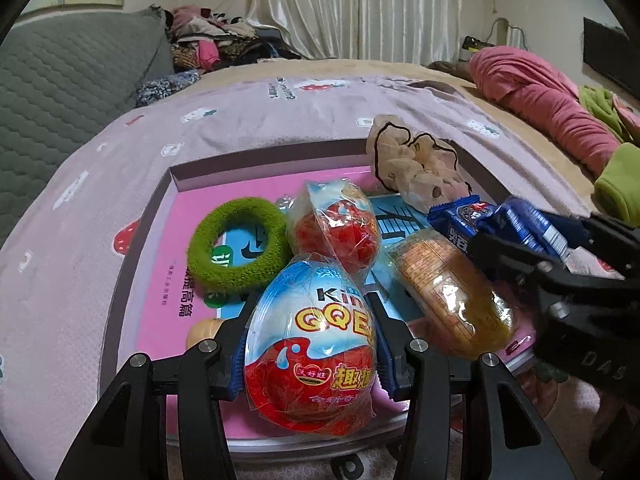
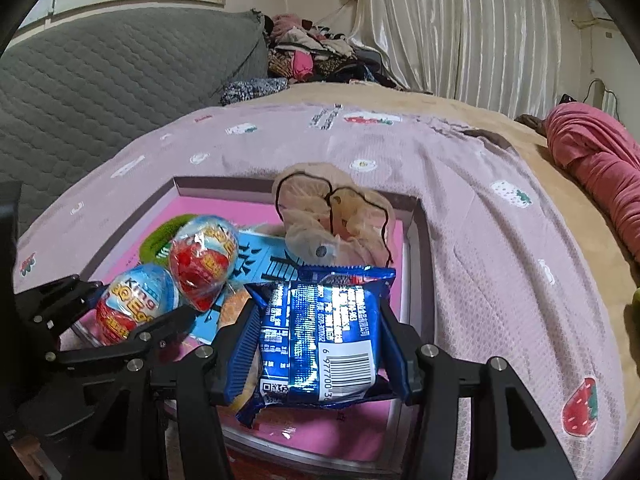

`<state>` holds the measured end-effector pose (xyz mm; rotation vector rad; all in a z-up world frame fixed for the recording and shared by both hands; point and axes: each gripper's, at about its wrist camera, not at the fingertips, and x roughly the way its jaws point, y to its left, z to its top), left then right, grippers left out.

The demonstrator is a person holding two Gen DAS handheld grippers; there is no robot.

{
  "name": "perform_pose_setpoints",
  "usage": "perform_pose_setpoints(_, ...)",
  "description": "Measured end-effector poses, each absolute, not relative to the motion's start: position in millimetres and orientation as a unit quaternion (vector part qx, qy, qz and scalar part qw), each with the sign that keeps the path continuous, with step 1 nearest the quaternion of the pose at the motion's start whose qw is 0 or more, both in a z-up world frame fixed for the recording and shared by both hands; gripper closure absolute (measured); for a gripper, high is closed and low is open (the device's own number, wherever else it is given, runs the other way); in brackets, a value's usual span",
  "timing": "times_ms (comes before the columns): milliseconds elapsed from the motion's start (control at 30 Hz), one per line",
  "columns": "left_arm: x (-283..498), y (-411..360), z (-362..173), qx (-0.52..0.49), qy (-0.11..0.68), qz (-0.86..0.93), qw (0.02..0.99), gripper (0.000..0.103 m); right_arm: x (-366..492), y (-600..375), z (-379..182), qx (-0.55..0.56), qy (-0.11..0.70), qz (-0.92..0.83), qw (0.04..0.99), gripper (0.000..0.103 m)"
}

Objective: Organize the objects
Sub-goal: 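Carry and lower small Kinder egg into tray with left while right lowers Oreo pack, then open left gripper releasing small Kinder egg while right opens releasing small Oreo pack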

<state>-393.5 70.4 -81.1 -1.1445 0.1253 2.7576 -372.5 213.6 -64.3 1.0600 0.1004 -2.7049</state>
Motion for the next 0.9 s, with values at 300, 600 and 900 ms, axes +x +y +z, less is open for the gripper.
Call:
perform_pose_setpoints(300, -395, 72, -85, -0.388, 0.044, 0.918, 0.075, 0.051, -374, 209, -68, 0.369, 0.046, -0.921, 0.120, 0.047)
perform_pose_setpoints(600, -396, 68, -85, -0.395, 0.043, 0.915, 0.071, 0.043, -374, 206, -69, 0.372, 0.052, -0.919, 0.118, 0.044)
perform_pose_setpoints(900, -391, 64, -75, -0.385, 0.049, 0.920, 0.064, 0.028, -372, 209, -63, 0.370, 0.043, -0.921, 0.112, 0.038)
